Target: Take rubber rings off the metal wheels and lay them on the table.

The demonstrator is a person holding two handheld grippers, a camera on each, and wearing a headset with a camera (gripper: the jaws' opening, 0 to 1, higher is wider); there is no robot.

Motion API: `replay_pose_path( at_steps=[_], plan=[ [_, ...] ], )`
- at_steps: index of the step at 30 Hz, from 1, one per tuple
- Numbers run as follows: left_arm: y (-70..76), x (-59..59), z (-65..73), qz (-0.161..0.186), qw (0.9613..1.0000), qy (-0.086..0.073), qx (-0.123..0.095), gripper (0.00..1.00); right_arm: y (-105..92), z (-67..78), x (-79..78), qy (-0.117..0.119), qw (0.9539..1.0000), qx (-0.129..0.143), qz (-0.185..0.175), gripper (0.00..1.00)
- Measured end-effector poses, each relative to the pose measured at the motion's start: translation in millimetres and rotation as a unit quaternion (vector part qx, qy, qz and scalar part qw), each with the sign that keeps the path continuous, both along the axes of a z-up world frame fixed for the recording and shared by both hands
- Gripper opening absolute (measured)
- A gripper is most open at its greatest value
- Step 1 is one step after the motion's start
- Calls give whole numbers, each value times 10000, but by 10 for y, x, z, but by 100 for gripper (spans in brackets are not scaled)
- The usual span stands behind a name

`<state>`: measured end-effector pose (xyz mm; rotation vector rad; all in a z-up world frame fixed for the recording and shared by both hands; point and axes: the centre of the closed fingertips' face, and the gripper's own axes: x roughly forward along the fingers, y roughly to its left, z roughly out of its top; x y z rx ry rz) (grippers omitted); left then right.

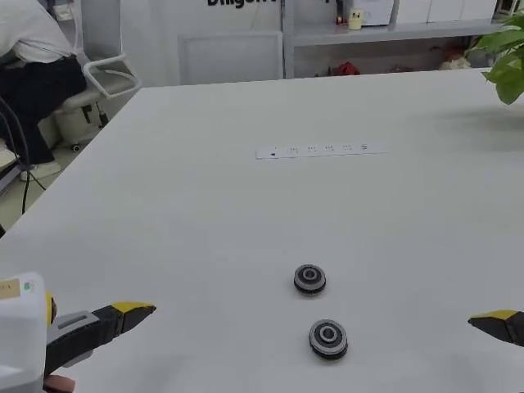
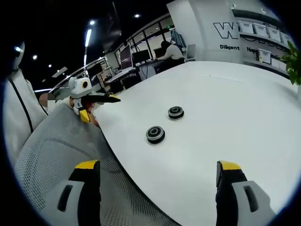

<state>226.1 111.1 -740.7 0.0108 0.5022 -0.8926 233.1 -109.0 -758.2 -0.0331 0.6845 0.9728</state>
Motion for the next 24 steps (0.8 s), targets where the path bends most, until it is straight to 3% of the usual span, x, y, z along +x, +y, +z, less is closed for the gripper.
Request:
replay_pose_path(
  at_steps=[24],
  plan=[
    [-3, -1, -5, -4, 10000, 49, -29, 100, -11, -16, 7, 38, 10000, 2, -42, 97]
  ],
)
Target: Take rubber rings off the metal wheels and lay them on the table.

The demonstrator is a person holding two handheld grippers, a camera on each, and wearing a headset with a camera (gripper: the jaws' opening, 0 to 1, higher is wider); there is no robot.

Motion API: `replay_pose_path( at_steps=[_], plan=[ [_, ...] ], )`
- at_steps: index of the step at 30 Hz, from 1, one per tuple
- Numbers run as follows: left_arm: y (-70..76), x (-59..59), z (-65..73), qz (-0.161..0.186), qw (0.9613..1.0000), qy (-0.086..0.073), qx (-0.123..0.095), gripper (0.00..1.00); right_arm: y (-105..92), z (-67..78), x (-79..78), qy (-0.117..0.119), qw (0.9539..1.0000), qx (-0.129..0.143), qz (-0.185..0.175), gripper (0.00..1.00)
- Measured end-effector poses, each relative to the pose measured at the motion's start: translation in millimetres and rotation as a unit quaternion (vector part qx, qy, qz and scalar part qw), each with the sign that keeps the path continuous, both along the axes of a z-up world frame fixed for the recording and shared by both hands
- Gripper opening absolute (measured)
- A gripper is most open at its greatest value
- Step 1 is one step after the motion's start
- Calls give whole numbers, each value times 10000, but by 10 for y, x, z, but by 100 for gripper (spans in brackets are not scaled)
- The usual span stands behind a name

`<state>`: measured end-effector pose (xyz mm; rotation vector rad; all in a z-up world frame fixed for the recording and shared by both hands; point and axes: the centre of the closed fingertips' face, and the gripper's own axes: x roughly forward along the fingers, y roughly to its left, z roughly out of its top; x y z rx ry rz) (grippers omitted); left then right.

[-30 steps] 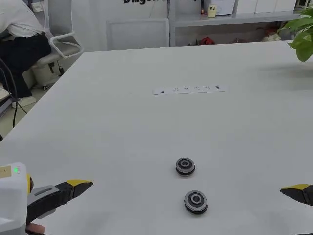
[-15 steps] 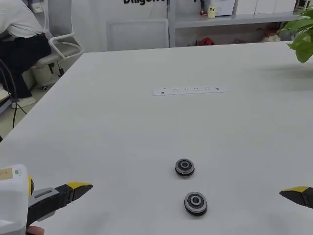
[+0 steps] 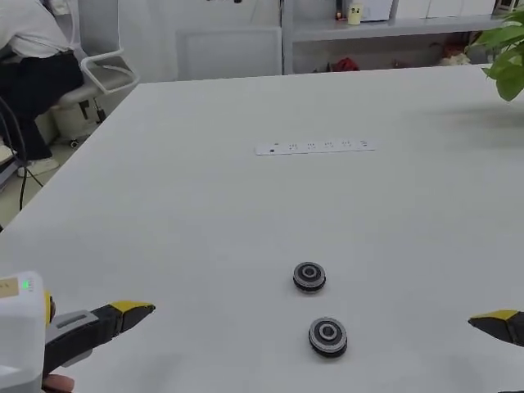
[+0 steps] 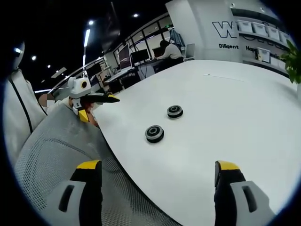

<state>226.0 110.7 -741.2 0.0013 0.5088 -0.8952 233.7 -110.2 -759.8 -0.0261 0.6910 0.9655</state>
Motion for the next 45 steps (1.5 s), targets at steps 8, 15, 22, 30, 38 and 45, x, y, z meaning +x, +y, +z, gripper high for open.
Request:
replay_pose_path(
  at_steps=[8, 15, 22, 30, 38, 45],
  plan=[
    [-3, 0, 10, 21, 10000, -22, -23, 100, 4, -8, -10, 28, 10000, 3, 17, 97],
    [-3, -3, 12, 26, 10000, -29, -27, 100, 0, -4, -7, 17, 10000, 10, 2, 96],
    [-6, -7, 14, 15, 10000, -29, -24, 100, -1, 9, -2, 4, 10000, 36, -30, 96],
    [-14, -11, 17, 3, 10000, -26, -18, 100, 0, 16, 1, -11, 10000, 50, -31, 95],
    [0, -28, 130, 10, 9999, -102, -24, 100, -19, 41, 20, -76, 9999, 37, -73, 95],
    [-34, -61, 369, -84, 9993, -357, -77, 100, -22, 82, -2, -230, 9995, -167, 104, 93]
  ],
)
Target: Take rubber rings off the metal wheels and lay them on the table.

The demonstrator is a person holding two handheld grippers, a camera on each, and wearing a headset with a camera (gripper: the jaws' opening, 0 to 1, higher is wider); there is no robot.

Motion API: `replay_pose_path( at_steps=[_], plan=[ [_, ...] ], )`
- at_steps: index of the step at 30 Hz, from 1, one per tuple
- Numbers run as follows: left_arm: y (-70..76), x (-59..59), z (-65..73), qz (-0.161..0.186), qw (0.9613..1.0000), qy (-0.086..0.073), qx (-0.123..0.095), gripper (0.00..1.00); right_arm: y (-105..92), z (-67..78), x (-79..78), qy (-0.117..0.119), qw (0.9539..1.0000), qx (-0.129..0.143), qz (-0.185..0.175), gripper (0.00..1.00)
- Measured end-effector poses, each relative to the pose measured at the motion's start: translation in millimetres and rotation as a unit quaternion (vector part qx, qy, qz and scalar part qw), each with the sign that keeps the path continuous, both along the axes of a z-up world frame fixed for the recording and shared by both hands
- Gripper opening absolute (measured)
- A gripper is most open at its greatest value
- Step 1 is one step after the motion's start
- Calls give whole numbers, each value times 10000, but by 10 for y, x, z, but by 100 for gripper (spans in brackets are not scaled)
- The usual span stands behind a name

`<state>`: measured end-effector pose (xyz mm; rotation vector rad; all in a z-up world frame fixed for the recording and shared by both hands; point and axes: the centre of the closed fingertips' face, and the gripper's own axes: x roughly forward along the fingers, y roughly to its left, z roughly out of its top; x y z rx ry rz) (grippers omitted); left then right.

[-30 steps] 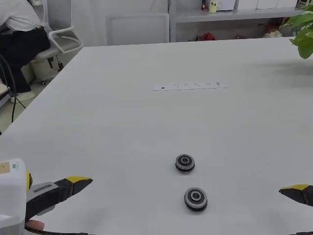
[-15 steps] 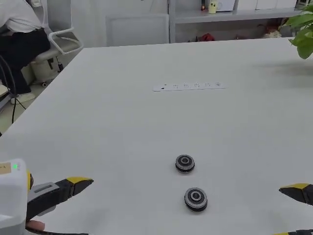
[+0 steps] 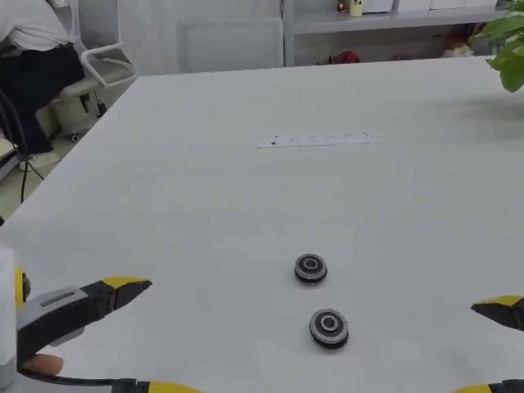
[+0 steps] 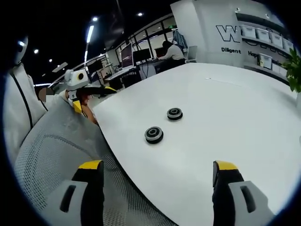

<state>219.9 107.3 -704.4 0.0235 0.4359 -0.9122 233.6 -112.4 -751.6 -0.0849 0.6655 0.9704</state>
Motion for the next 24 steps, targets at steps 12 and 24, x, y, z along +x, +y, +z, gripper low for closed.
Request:
replay_pose_path(
  at_steps=[12, 24],
  plan=[
    [-54, -36, 302, -293, 9989, -304, 209, 100, 23, 381, -1, -373, 9991, 161, 157, 93],
    [-145, 82, 715, -745, 9934, -774, 393, 100, 103, 664, 100, -709, 9965, 91, 423, 91]
  ],
)
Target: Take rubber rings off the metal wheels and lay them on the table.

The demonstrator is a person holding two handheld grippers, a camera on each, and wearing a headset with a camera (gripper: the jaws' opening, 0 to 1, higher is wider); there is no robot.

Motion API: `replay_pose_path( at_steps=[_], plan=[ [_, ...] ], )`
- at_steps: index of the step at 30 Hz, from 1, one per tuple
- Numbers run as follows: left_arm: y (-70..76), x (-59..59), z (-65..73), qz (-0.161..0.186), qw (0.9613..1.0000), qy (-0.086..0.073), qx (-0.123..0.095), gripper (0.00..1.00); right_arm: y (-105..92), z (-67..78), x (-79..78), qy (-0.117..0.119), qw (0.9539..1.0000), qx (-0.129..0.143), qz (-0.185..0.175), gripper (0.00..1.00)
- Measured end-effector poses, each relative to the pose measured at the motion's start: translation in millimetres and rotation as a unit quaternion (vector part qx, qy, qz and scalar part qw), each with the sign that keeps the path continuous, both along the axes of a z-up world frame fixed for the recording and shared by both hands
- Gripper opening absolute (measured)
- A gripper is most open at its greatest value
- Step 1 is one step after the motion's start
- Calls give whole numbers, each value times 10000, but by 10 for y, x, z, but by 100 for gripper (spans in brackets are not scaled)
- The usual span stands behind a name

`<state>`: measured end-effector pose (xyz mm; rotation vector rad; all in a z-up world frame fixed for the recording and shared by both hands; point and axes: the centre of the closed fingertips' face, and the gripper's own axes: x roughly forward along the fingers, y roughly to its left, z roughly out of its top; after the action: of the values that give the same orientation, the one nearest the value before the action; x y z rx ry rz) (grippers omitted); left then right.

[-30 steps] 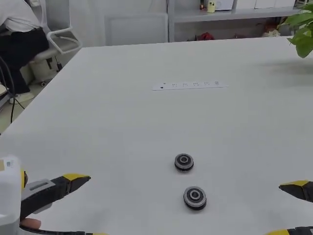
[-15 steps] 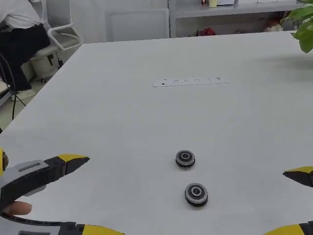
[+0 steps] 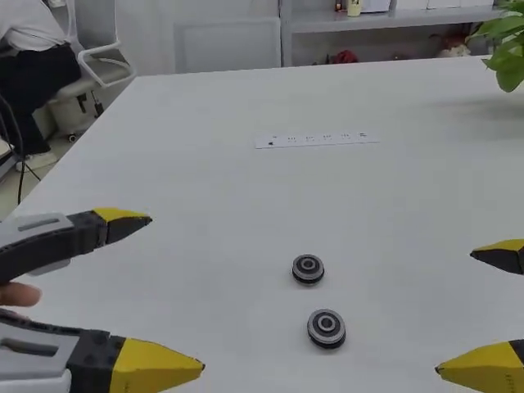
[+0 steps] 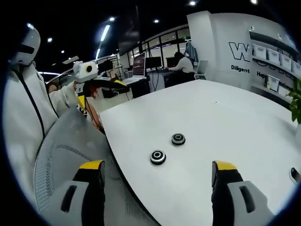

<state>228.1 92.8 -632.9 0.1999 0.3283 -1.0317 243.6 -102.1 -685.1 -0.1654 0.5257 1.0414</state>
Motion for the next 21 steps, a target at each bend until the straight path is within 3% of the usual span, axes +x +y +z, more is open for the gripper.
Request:
replay_pose_path(
  at_steps=[5, 10, 15, 21],
  plan=[
    [-40, 170, 115, 54, 9999, -121, -70, 100, 64, 182, 65, -152, 9997, 127, 135, 90],
    [-136, 304, 248, -67, 9993, -363, 94, 100, 109, 319, 185, -335, 9992, 110, 207, 89],
    [-260, 469, 392, -206, 9986, -485, -65, 100, 185, 425, 310, -485, 9983, 147, 300, 88],
    [-425, 625, 374, -436, 9974, -573, -104, 100, 306, 546, 457, -623, 9968, 263, 420, 85]
  ],
)
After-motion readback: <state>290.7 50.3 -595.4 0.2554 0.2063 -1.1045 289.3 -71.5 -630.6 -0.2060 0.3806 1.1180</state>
